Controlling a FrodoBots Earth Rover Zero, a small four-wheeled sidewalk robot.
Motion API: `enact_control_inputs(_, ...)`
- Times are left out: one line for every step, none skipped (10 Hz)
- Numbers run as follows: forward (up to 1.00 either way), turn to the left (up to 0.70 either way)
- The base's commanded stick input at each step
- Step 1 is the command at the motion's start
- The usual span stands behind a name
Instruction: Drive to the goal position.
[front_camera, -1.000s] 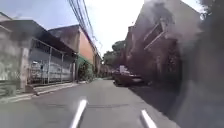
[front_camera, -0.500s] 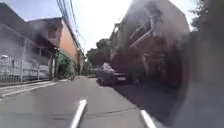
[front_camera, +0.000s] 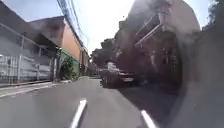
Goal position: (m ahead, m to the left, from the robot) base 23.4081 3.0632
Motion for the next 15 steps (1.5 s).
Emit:
enact_control_inputs(0.73,0.00)
enact_control_inputs(0.06,0.00)
enact_control_inputs(0.03,0.00)
enact_control_inputs(0.00,0.00)
enact_control_inputs(0.00,0.00)
enact_control_inputs(0.00,0.00)
enact_control_inputs(0.00,0.00)
enact_control_inputs(0.00,0.00)
enact_control_inputs(0.00,0.00)
enact_control_inputs(0.00,0.00)
enact_control_inputs(0.00,0.00)
enact_control_inputs(0.00,0.00)
enact_control_inputs(0.20,0.00)
enact_control_inputs(0.48,0.00)
enact_control_inputs(0.76,0.00)
